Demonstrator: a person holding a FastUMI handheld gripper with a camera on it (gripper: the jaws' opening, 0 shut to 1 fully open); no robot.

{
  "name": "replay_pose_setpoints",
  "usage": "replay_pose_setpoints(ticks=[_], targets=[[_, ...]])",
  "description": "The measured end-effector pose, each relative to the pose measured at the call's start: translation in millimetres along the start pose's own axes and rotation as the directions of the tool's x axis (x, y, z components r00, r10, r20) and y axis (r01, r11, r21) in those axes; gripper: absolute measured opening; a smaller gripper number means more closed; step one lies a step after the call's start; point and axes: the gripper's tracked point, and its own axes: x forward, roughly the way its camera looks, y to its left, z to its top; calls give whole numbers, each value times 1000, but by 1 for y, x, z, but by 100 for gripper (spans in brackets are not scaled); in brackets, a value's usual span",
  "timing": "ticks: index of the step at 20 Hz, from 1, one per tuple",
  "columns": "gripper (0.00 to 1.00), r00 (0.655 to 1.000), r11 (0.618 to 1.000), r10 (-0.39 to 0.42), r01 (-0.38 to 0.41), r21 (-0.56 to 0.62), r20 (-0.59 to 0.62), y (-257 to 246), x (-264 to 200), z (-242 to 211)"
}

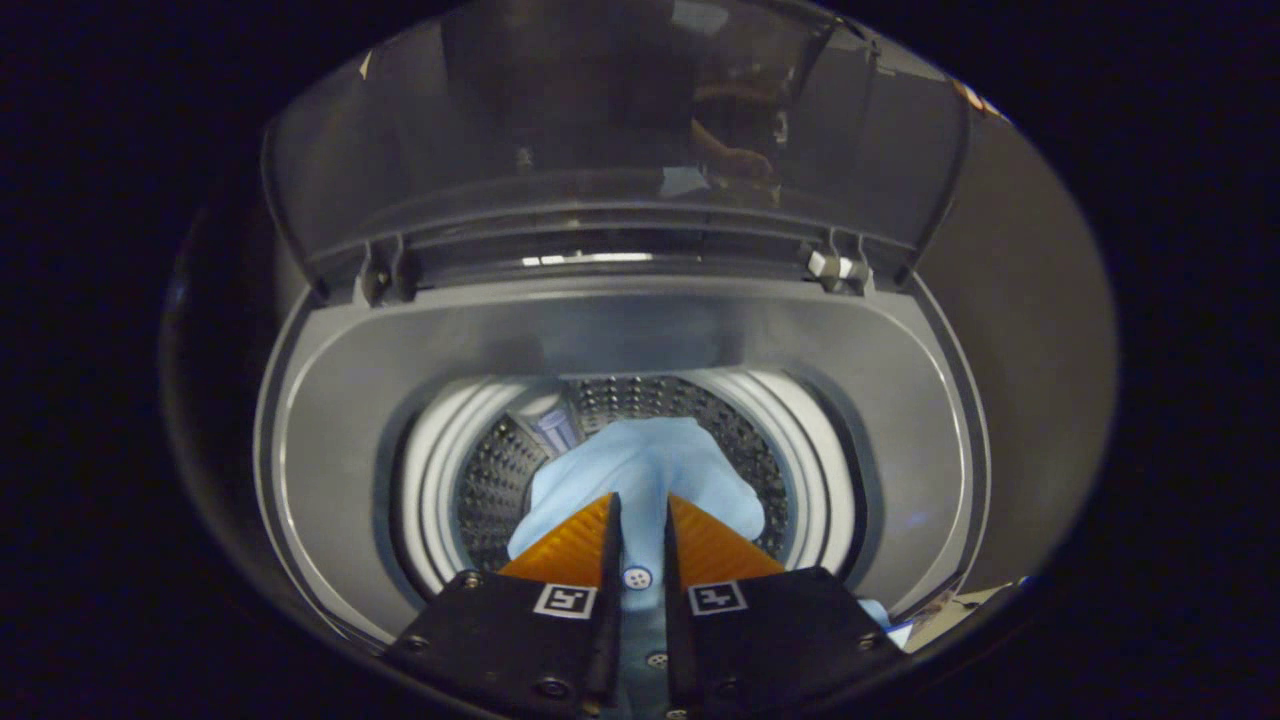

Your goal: Put the clothes into the washing machine and then close the washing machine lid.

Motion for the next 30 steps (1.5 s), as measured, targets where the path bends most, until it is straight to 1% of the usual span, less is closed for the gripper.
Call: replay_pose_setpoints(ticks=[1, 4, 5, 6, 8, 9, 10, 15, 17, 20, 23, 25, 27, 30], targets=[[25, 1000, 1000, -3, 3, -6, 8, -1, 1, 0], [56, 995, 997, -78, 78, 16, 56, -18, -14, 8], [66, 994, 996, -87, 85, 38, 67, -22, -23, 9], [77, 994, 995, -76, 70, 69, 82, -22, -30, 12], [100, 989, 992, -28, 9, 126, 148, -16, -46, 20], [100, 982, 991, -11, -15, 135, 188, -16, -54, 27], [98, 975, 991, -2, -28, 132, 221, -15, -64, 31], [97, 945, 995, -19, -15, 102, 327, -21, -107, 39], [97, 924, 996, -29, -5, 90, 380, -23, -126, 42], [97, 879, 997, -41, 7, 73, 475, -22, -160, 52], [96, 810, 998, -21, -14, 56, 586, -12, -202, 62], [96, 750, 999, -9, -23, 40, 662, -8, -232, 71], [96, 694, 999, -17, -11, 34, 720, -8, -262, 77], [96, 633, 999, -33, -9, 51, 774, -9, -305, 84]])
